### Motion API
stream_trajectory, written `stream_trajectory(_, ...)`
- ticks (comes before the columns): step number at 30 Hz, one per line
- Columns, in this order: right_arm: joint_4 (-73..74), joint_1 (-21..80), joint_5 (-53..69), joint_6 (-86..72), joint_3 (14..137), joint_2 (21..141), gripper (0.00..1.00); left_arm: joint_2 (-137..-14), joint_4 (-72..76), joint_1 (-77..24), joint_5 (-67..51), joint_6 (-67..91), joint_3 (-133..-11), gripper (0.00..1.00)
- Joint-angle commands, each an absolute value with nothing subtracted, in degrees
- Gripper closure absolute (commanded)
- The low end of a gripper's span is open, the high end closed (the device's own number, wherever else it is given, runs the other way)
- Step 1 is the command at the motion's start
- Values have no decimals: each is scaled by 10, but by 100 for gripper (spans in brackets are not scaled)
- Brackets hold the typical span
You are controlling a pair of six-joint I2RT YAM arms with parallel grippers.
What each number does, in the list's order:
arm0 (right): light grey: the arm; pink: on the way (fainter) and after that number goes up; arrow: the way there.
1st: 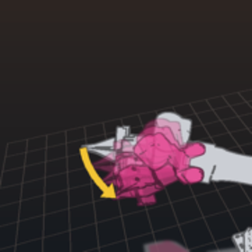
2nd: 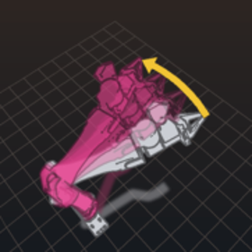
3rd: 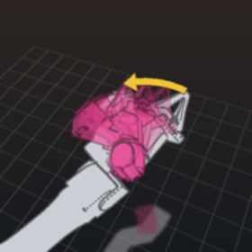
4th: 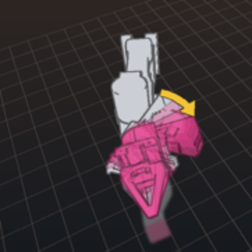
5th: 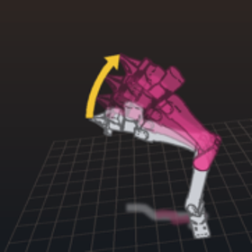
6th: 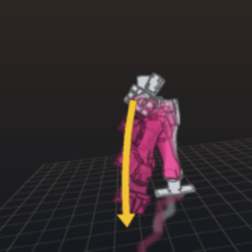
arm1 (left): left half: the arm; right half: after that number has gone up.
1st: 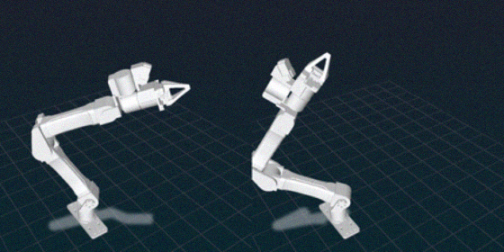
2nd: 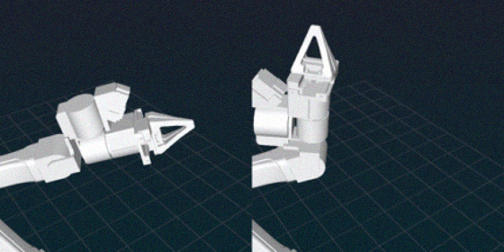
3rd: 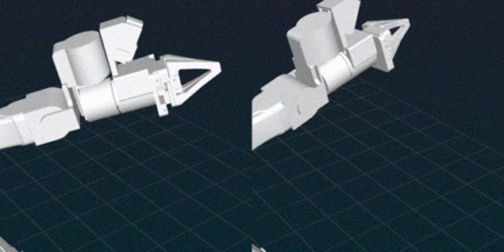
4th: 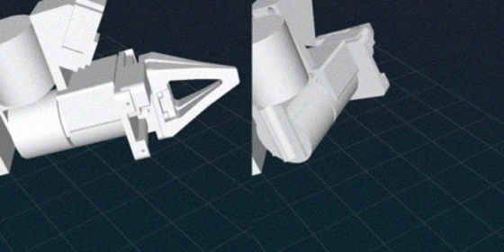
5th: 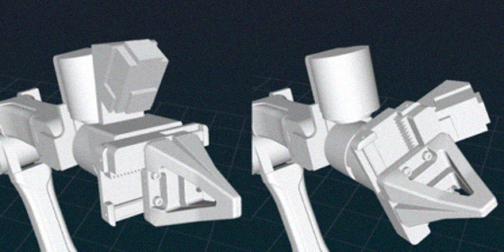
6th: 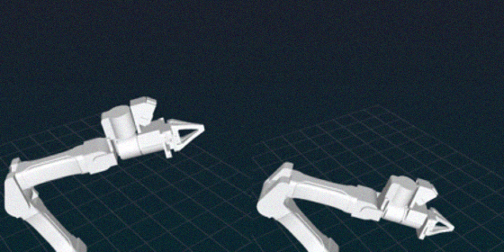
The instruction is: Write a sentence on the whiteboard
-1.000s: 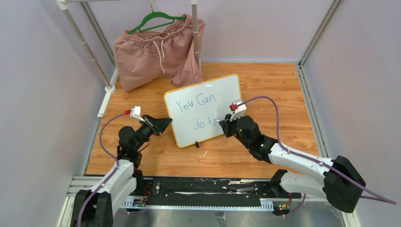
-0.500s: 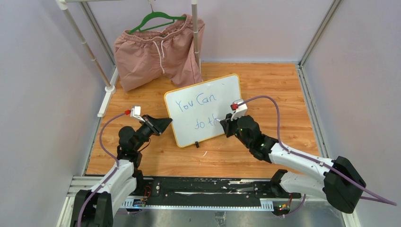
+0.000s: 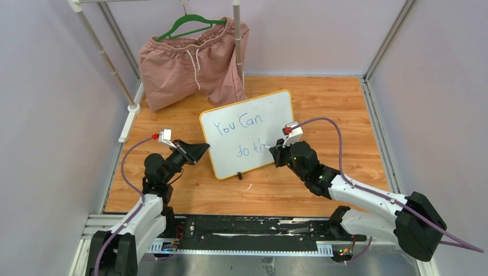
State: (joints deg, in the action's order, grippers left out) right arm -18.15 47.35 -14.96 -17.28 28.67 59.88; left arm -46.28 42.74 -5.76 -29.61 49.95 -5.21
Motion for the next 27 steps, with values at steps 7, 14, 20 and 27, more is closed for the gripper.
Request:
stream_trajectory(7, -165, 464, -137, -191, 261, 591, 100, -458, 453, -61, -301, 505, -51, 100)
stream_trajectory(14, -149, 464, -152, -192, 258, 582, 100, -457, 453, -61, -302, 505, -51, 100)
stream_trajectory(20, -158, 464, -148, -189, 252, 543, 100, -458, 453, -61, -303, 505, -50, 100)
stream_trajectory(27, -162, 463, -172, -173, 267, 517, 100, -457, 453, -61, -302, 506, -50, 100)
